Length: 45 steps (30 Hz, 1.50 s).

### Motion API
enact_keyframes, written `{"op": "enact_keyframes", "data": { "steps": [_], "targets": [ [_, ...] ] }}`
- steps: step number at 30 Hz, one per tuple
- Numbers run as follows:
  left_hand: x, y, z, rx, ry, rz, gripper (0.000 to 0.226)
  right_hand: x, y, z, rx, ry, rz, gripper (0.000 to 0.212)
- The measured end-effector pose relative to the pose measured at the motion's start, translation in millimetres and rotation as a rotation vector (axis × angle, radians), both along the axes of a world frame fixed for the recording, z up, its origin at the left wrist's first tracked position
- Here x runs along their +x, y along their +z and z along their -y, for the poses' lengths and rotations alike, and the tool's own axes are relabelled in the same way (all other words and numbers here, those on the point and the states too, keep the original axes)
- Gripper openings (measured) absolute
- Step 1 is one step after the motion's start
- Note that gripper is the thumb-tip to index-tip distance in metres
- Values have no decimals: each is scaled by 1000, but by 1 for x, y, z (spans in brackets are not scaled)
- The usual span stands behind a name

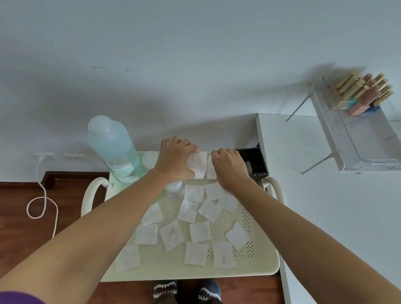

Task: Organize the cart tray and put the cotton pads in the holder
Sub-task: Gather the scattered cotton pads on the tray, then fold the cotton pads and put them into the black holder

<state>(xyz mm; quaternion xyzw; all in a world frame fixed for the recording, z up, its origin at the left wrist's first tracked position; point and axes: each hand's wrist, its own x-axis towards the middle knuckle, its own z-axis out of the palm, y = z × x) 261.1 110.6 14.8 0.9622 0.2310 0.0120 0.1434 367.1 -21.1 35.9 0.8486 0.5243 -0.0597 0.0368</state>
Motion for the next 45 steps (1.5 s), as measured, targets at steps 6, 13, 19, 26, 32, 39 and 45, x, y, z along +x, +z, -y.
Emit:
{"op": "enact_keyframes", "data": {
  "steps": [6, 13, 19, 26, 32, 39, 45],
  "targets": [
    [5, -10, -5, 49, 14, -64, 62, 6, -11, -12, -69, -26, -169, 45],
    [16, -13, -5, 61, 68, -182, 68, 12, -20, -21, -87, -34, -236, 47],
    [20, -14, -2, 82, 81, -242, 74, 14, -23, -20, -41, -37, -241, 48],
    [12, -10, 8, 82, 85, -254, 91, 5, -18, 0, 109, -3, -200, 54],
    [-13, 2, 36, 65, 125, 49, 68, -17, -9, 33, 284, 103, -243, 52],
    [-70, -24, 96, -189, -61, 331, 19, -37, -52, 109, 205, -243, -445, 20],
    [-86, -74, 124, -387, 87, 4, 27, -45, -83, 141, -9, -530, -508, 21]
  ]
}}
